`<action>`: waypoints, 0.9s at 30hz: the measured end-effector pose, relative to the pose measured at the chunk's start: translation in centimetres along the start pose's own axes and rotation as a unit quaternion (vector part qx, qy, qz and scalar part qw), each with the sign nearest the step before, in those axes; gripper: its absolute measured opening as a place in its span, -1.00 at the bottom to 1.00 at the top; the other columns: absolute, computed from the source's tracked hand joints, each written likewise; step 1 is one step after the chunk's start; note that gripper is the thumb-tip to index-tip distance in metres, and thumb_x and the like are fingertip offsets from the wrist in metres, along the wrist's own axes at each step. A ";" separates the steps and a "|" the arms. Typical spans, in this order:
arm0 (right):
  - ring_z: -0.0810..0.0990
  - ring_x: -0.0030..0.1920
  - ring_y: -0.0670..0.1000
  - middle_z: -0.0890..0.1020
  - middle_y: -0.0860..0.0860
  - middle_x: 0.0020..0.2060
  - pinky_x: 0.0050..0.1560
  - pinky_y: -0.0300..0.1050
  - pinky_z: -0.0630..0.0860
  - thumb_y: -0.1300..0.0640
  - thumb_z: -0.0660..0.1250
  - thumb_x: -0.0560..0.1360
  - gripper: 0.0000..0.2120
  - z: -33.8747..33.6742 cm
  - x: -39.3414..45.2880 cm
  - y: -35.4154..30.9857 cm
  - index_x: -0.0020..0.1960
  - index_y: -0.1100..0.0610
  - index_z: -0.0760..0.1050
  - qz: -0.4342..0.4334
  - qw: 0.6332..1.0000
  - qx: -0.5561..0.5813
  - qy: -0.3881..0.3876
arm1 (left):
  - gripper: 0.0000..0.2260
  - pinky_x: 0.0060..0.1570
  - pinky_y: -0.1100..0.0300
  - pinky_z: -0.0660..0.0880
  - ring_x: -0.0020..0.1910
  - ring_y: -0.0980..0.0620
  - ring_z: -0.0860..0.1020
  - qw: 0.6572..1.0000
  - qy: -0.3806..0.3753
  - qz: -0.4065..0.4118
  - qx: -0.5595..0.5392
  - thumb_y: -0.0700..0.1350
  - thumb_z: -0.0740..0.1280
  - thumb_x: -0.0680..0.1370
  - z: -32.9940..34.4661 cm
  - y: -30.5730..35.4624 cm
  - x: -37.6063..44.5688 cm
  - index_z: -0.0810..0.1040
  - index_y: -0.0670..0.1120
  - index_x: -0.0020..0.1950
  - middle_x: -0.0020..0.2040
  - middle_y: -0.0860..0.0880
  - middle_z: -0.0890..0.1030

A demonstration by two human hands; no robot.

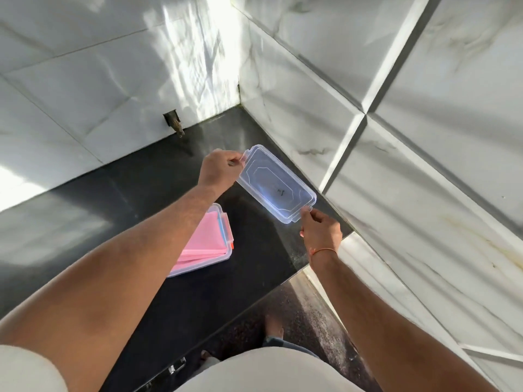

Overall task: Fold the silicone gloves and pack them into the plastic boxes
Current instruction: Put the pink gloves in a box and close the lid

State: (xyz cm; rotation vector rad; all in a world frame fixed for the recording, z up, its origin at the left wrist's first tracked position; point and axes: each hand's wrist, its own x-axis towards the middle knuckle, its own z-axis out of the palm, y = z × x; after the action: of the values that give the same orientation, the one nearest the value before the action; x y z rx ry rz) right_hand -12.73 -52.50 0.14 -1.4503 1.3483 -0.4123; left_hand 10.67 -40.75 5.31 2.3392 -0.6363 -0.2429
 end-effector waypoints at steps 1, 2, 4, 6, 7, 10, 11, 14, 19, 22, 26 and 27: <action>0.53 -0.44 -0.06 0.56 -0.03 -0.49 -0.26 -0.18 0.60 -0.28 0.38 0.53 -0.77 0.5 -0.4 -0.5 -0.23 -0.29 0.71 -0.019 1.000 0.003 -0.007 | -0.76 0.08 0.37 0.57 -0.01 0.03 0.70 1.000 0.022 -0.001 -0.012 0.03 0.48 0.67 -1.2 -0.7 -0.3 0.80 -0.06 0.24 0.08 -0.07 0.76; 0.47 -0.44 -0.09 0.55 0.02 -0.46 -0.24 -0.20 0.57 -0.30 0.37 0.53 -0.75 1.1 -0.8 -1.0 -0.20 -0.24 0.72 -0.039 0.999 0.009 -0.014 | -0.75 -0.02 0.51 0.51 -0.05 0.10 0.70 0.999 0.041 -0.001 -0.025 0.03 0.49 0.66 -2.4 -1.4 -0.7 0.80 -0.05 0.25 0.06 -0.03 0.77; 0.48 -0.43 -0.14 0.62 0.04 -0.41 -0.18 -0.23 0.59 -0.26 0.39 0.55 -0.73 2.3 -1.6 -1.8 -0.14 -0.13 0.75 -0.069 0.997 0.024 -0.032 | -0.74 -0.10 0.61 0.49 -0.19 0.26 0.70 0.996 0.065 -0.006 -0.055 0.04 0.51 0.64 -4.6 -3.1 -1.9 0.79 -0.05 0.26 -0.02 0.07 0.80; 0.62 -0.40 -0.20 0.71 -0.09 -0.39 -0.12 -0.26 0.69 -0.13 0.46 0.57 -0.84 3.6 -2.6 -2.6 0.00 -0.13 0.80 -0.083 0.993 0.058 -0.057 | -0.75 -0.05 0.41 0.67 -0.25 0.27 0.73 0.992 0.080 -0.032 -0.097 -0.01 0.53 0.63 -6.7 -5.1 -3.7 0.79 -0.05 0.28 -0.12 0.22 0.77; 0.68 -0.36 -0.20 0.75 -0.13 -0.34 -0.10 -0.24 0.72 -0.04 0.48 0.57 -0.84 4.2 -3.2 -2.9 0.10 -0.11 0.80 -0.088 0.991 0.074 -0.073 | -0.76 -0.01 0.28 0.72 -0.22 0.23 0.76 0.989 0.085 -0.041 -0.118 -0.07 0.54 0.63 -7.7 -6.2 -4.7 0.78 -0.04 0.28 -0.14 0.27 0.77; 0.73 -0.26 -0.13 0.80 -0.18 -0.17 -0.17 -0.18 0.73 0.21 0.47 0.57 -0.68 5.9 -4.5 -3.5 0.07 -0.23 0.75 -0.107 0.980 0.098 -0.136 | -0.71 0.06 0.11 0.75 -0.05 0.10 0.80 0.983 0.094 -0.054 -0.147 -0.23 0.54 0.61 -10.0 -9.2 -8.0 0.75 -0.04 0.33 0.01 0.20 0.79; 0.73 -0.25 -0.11 0.80 -0.18 -0.13 -0.20 -0.17 0.73 0.25 0.45 0.58 -0.62 6.4 -5.0 -3.5 0.02 -0.27 0.72 -0.112 0.976 0.102 -0.158 | -0.71 0.04 0.11 0.76 -0.01 0.10 0.80 0.981 0.098 -0.061 -0.156 -0.23 0.54 0.61 -10.7 -10.1 -9.2 0.75 -0.03 0.33 0.04 0.23 0.78; 0.72 -0.25 -0.08 0.81 -0.13 -0.08 -0.23 -0.12 0.72 0.31 0.37 0.61 -0.61 7.7 -6.4 -3.5 0.07 -0.19 0.73 -0.099 0.967 0.120 -0.203 | -0.72 -0.01 0.13 0.76 -0.03 0.10 0.80 0.968 0.120 -0.106 -0.193 -0.25 0.42 0.68 -12.2 -12.3 -12.5 0.78 0.06 0.26 0.01 0.26 0.79; 0.71 -0.23 0.02 0.80 0.02 -0.15 -0.23 -0.06 0.70 0.18 0.26 0.60 -0.69 9.0 -8.0 -3.0 0.11 0.03 0.78 -0.064 0.957 0.138 -0.246 | -0.73 -0.16 0.14 0.75 -0.16 0.01 0.77 0.942 0.153 -0.179 -0.241 -0.02 0.31 0.61 -13.4 -14.3 -17.4 0.81 0.19 -0.02 -0.10 0.03 0.82; 0.70 -0.28 0.01 0.78 0.00 -0.24 -0.16 0.04 0.75 -0.01 0.42 0.61 -0.82 9.6 -8.5 -2.6 -0.03 -0.03 0.80 -0.093 0.961 0.097 -0.242 | -0.86 -0.17 0.13 0.76 -0.25 0.09 0.76 0.940 0.165 -0.194 -0.226 0.12 0.45 0.57 -12.9 -15.5 -19.4 0.82 0.18 -0.05 -0.16 0.06 0.81; 0.78 -0.20 0.00 0.81 -0.07 -0.19 -0.01 0.24 0.76 0.02 0.53 0.53 -0.93 9.8 -8.6 -2.1 -0.01 -0.03 0.74 -0.126 0.961 0.043 -0.243 | -0.79 -0.03 -0.04 0.77 -0.22 0.08 0.79 0.944 0.162 -0.210 -0.196 0.04 0.50 0.61 -11.7 -16.4 -21.0 0.69 0.07 0.22 -0.12 0.13 0.81; 0.80 -0.15 0.02 0.81 -0.07 -0.18 0.04 0.24 0.75 0.01 0.56 0.51 -0.90 9.7 -8.7 -2.0 0.01 -0.02 0.73 -0.128 0.963 0.036 -0.236 | -0.72 0.02 -0.05 0.76 -0.22 0.09 0.78 0.946 0.165 -0.214 -0.181 0.06 0.50 0.60 -11.4 -16.4 -21.3 0.67 0.05 0.29 -0.11 0.15 0.80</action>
State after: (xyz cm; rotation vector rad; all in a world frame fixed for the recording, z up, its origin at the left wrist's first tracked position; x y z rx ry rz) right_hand -6.45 -40.98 1.54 -1.5464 0.7615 -0.2533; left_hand 2.32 -12.87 2.87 2.0641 0.0832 -0.1396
